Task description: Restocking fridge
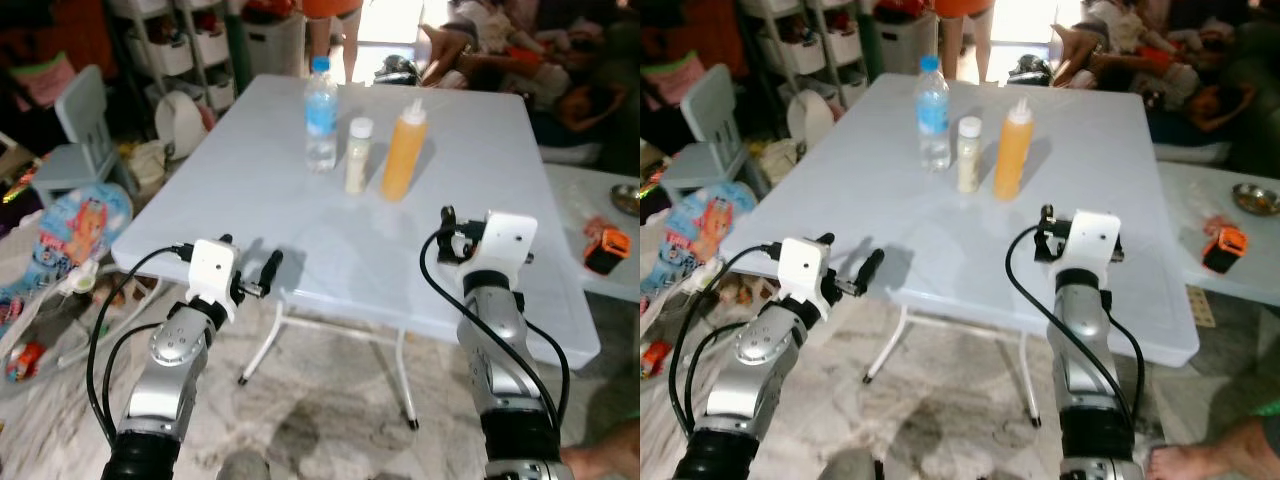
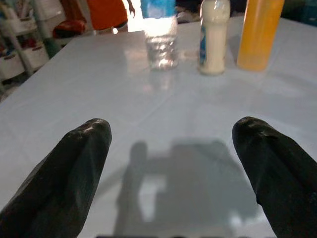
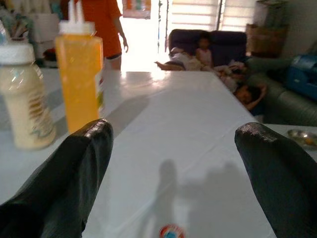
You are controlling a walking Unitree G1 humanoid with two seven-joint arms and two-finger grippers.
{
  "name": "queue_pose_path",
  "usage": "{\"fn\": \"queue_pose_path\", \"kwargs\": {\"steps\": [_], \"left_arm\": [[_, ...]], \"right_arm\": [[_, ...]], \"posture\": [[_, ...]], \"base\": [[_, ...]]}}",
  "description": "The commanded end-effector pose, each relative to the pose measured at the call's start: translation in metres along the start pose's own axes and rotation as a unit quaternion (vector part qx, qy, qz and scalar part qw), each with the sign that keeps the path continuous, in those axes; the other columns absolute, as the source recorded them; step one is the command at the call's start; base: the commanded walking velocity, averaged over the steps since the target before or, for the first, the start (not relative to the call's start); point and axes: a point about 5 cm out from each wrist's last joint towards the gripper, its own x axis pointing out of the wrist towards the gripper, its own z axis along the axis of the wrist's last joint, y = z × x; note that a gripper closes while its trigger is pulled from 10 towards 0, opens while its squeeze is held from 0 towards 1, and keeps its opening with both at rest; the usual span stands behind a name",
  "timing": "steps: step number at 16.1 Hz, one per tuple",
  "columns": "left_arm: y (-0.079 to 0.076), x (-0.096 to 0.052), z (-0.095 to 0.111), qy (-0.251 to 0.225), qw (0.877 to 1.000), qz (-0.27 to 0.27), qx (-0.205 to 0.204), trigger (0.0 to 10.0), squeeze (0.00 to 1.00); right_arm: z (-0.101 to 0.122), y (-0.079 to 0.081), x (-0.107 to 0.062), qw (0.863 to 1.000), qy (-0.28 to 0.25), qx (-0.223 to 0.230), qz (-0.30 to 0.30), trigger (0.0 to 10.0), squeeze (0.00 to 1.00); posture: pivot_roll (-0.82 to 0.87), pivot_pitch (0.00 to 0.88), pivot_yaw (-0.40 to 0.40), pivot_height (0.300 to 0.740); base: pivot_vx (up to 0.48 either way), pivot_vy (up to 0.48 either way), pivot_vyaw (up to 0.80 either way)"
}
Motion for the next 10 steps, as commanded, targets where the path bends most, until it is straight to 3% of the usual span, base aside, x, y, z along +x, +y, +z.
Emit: {"fn": "queue_pose_path", "kwargs": {"steps": [1,7,10], "left_arm": [[-0.001,0.004,0.007,-0.01,1.0,-0.012,0.01,10.0,0.0],[-0.002,0.005,0.008,-0.012,1.0,-0.015,0.008,10.0,0.0],[0.0,0.004,0.008,-0.015,1.0,-0.007,0.008,10.0,0.0]], "right_arm": [[0.004,0.0,0.001,1.0,-0.007,0.002,-0.002,10.0,0.0],[0.003,0.002,-0.001,1.0,-0.006,0.01,0.007,10.0,0.0],[0.004,0.003,-0.011,0.999,-0.003,0.024,0.026,10.0,0.0]], "posture": [[0.03,0.0,-0.004,0.74],[0.04,0.0,-0.005,0.74],[0.04,0.0,-0.01,0.74]], "base": [[0.356,0.0,0.0],[0.384,0.0,0.0],[0.393,0.0,0.0]]}}
